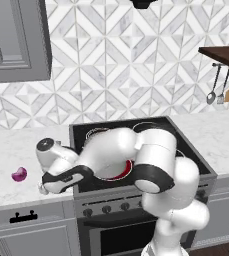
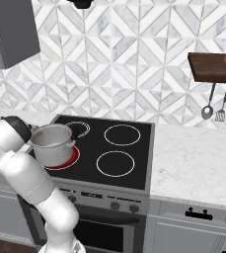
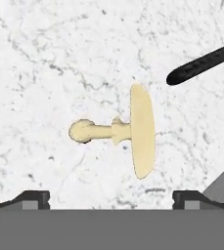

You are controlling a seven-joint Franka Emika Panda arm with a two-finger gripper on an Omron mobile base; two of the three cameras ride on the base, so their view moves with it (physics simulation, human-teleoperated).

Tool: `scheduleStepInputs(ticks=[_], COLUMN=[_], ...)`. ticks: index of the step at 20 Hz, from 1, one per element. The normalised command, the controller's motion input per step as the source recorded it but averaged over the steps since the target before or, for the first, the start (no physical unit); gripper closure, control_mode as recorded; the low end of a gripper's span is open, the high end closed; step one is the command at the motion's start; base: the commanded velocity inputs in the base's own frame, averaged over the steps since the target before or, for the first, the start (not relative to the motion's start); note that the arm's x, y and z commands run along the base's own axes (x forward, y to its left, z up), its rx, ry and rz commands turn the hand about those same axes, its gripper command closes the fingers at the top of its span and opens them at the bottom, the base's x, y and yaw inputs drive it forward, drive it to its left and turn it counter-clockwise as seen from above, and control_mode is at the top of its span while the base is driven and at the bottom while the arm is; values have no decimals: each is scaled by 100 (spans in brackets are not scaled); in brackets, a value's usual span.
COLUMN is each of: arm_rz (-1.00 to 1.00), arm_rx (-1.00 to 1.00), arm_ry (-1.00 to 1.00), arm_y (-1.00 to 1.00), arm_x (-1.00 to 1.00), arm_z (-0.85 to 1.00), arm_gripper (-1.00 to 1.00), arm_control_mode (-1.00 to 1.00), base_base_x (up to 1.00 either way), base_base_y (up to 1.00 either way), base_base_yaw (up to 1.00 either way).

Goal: Put the mushroom and onion in the pot. Retrieve the spatula and lightly stir the vegetables in the pot.

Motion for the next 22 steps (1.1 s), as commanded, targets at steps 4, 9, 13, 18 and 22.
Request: scheduleStepInputs(ticks=[4, 9, 13, 18, 22], arm_rz=[0, 0, 0, 0, 0], arm_rx=[0, 0, -1, -4, 0], arm_ry=[0, 0, 0, 0, 0], arm_y=[41, 40, 8, 0, -29], arm_x=[41, 33, 12, 0, -23], arm_z=[-17, -5, -6, -15, 2], arm_gripper=[-100, -100, -100, 100, 100], arm_control_mode=[-100, -100, -100, -100, -100], base_base_x=[0, 0, 0, 0, 0], base_base_y=[0, 0, 0, 0, 0], base_base_yaw=[0, 0, 0, 0, 0])
